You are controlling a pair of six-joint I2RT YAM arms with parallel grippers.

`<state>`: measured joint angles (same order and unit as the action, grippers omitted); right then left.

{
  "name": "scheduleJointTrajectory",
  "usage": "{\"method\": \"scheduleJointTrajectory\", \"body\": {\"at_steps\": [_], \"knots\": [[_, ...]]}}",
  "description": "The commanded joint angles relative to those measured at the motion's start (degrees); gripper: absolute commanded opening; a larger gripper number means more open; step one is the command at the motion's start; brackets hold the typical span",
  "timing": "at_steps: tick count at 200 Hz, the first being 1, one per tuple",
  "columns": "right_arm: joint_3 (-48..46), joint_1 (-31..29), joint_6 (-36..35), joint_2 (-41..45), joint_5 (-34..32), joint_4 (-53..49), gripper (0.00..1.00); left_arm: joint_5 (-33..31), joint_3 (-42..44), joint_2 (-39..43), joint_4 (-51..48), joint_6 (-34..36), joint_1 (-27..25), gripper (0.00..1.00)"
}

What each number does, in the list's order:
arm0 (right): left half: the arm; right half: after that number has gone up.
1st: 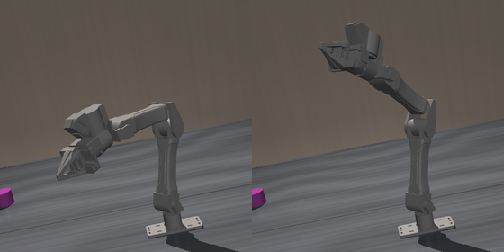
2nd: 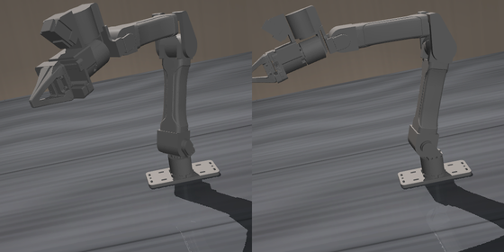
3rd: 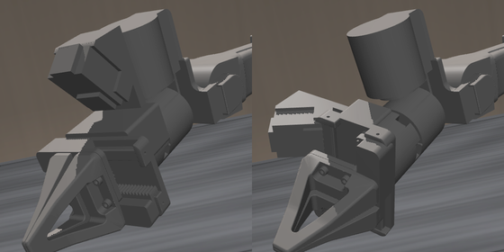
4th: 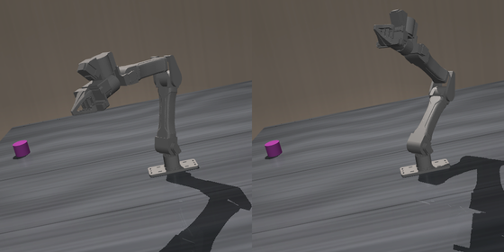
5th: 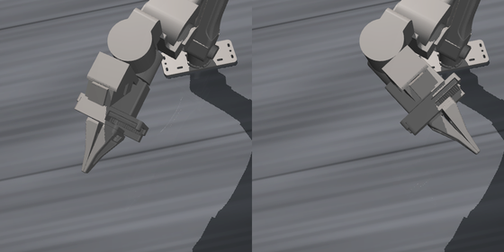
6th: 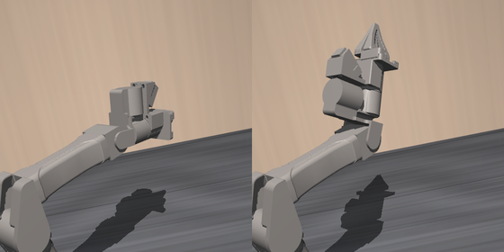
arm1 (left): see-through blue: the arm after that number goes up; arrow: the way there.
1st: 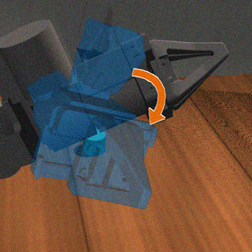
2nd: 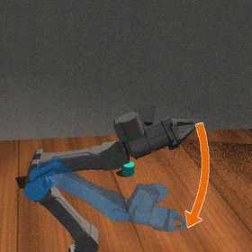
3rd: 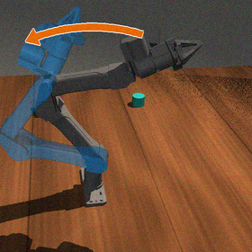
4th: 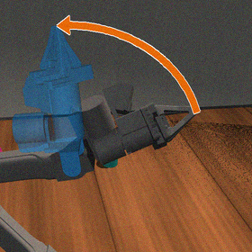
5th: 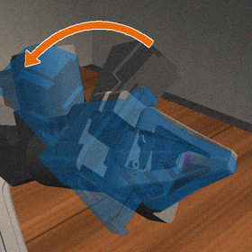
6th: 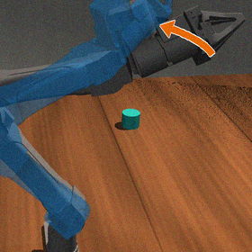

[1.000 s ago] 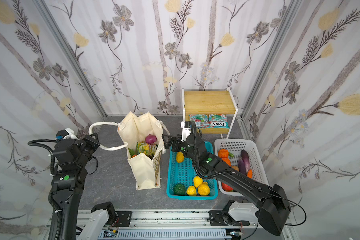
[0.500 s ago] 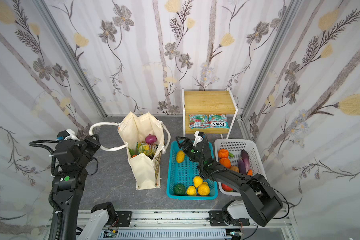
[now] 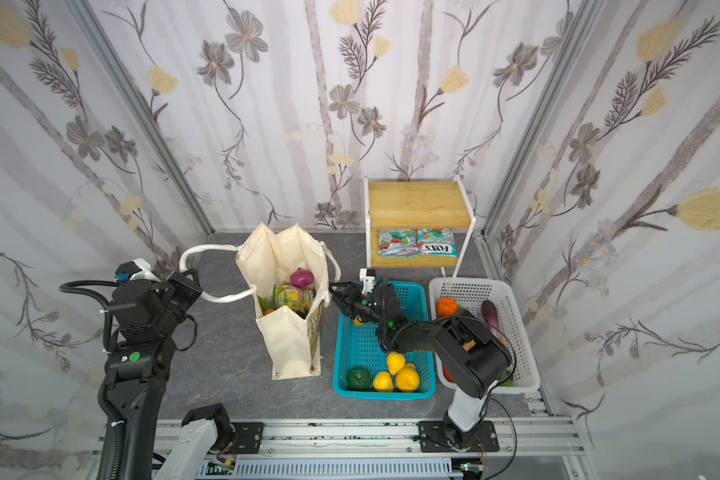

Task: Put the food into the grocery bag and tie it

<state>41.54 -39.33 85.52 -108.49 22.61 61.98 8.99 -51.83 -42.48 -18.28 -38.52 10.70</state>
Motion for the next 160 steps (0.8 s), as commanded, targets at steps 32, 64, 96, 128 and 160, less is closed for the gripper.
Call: {"method": "scheduleJointTrajectory", "body": {"at_steps": [32,64,96,128,160], "knots": [[-0.74,0.03,-6.42,6.95,-5.08,-9.31,0.00,-0.29,0.22,0.21,1.33,0.97,-0.04,0.00],[6.39,-2.23,-24.48,19.02,-23.01,-39.74,0.00,-0.98,-0.54,0.26,1.24,2.11,-0.06,0.00],[14.05,-5.18,-38.81,22.22,-33.51,-53.28,0.00,-3.76,-3.43,-2.20,-2.24,5.91,-1.16,0.00],[21.94,-7.29,-51.05,21.50,-39.08,-60.82,0.00,-5.48,-6.45,-4.22,-4.13,8.29,-4.46,0.00],[26.75,-10.44,-61.26,21.73,-39.68,-60.42,0.00,-10.66,-11.98,-8.32,-7.33,11.72,-12.24,0.00]]}}
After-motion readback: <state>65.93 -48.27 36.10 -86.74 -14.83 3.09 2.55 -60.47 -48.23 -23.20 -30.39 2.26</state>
